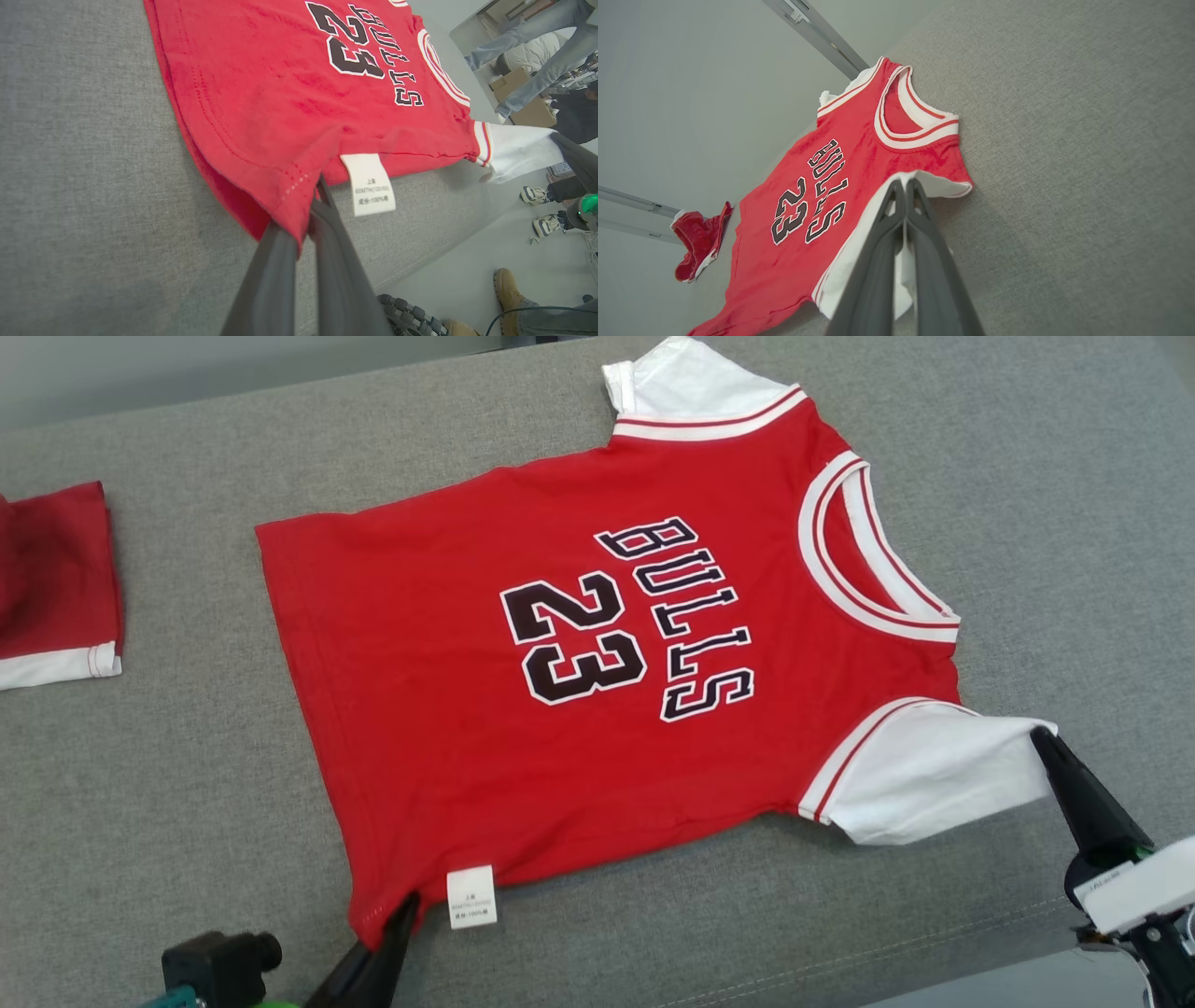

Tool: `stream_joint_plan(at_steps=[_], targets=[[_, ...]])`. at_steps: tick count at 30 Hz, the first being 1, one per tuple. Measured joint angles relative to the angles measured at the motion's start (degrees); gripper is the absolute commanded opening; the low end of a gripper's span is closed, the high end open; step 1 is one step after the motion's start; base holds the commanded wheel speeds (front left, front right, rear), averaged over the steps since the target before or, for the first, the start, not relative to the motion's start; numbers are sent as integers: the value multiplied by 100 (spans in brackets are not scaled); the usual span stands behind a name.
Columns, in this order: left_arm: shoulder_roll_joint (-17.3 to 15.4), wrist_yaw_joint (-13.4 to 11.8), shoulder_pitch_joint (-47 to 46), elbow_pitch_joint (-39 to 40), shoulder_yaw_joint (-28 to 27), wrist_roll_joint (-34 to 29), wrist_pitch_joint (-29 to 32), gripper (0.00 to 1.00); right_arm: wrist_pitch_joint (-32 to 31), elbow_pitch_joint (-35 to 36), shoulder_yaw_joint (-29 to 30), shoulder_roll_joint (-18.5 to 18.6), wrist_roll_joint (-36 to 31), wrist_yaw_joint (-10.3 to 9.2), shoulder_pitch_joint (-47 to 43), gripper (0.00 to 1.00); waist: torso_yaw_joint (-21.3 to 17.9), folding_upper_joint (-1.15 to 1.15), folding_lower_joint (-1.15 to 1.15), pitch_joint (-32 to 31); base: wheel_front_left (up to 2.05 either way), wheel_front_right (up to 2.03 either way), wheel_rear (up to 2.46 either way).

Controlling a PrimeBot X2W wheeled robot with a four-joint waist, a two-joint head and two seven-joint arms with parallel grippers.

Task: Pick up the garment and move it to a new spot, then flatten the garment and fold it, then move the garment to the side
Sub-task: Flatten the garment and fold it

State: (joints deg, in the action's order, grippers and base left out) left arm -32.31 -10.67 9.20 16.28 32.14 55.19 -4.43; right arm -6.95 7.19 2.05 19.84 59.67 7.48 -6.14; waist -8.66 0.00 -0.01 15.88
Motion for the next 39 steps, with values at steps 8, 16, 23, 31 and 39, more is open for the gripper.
stream_joint_plan(at_steps=[8, 16, 23, 31, 39], targets=[[-220, -179, -1189, 375, -155, 334, 1159, 0, -413, -644, 30, -116, -292, 0, 1333, 0, 70, 0, 0, 343, 0, 0, 0], [-247, -346, -2188, 236, -240, 553, 1984, 0, -760, -1394, -119, -264, -661, 0, 2657, 0, 121, 0, 0, 709, 0, 0, 0], [-178, -445, -2925, -201, -283, 578, 2359, 0, -862, -2006, -365, -325, -968, 0, 3505, 0, 134, 0, 1, 956, 0, 0, 0], [-129, -396, -3319, -714, -202, 578, 2618, 0, -855, -2609, -743, -220, -1267, 0, 4162, 0, 116, 0, 1, 1088, 0, 0, 0], [-130, -448, -3327, -1061, -203, 578, 2632, 100, -667, -2989, -1212, -78, -1640, 0, 4537, 100, 88, 0, 1, 1041, 0, 0, 0]])
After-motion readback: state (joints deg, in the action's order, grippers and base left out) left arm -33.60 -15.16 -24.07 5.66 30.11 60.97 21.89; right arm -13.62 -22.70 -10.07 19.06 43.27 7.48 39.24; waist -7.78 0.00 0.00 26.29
